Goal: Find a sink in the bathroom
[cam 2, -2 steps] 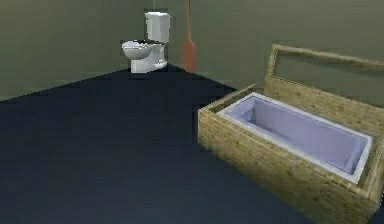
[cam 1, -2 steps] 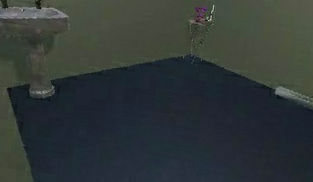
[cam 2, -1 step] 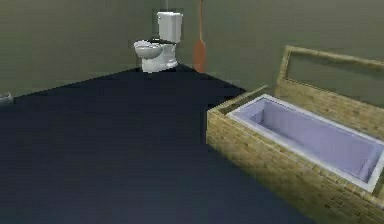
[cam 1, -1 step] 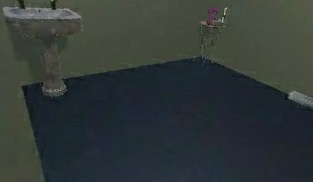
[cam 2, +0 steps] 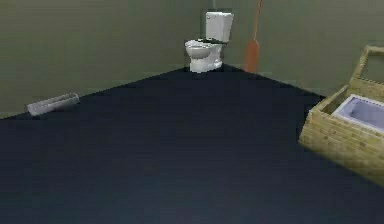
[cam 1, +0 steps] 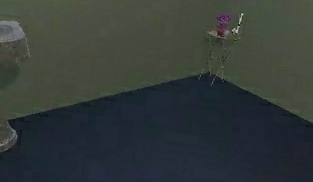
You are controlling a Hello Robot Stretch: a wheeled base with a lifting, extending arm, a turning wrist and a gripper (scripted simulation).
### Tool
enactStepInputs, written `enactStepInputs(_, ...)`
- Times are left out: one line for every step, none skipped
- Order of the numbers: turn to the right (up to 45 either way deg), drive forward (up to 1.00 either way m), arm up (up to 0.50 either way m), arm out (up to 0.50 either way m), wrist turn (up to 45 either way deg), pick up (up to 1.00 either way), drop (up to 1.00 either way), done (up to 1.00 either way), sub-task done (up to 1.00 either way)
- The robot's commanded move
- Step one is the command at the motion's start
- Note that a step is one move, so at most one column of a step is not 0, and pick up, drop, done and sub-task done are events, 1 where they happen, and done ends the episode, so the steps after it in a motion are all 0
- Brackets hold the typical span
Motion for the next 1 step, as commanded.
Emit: enactStepInputs(-39.0,0.0,0.0,0.0,0.0,0.0,0.0,0.0,0.0)
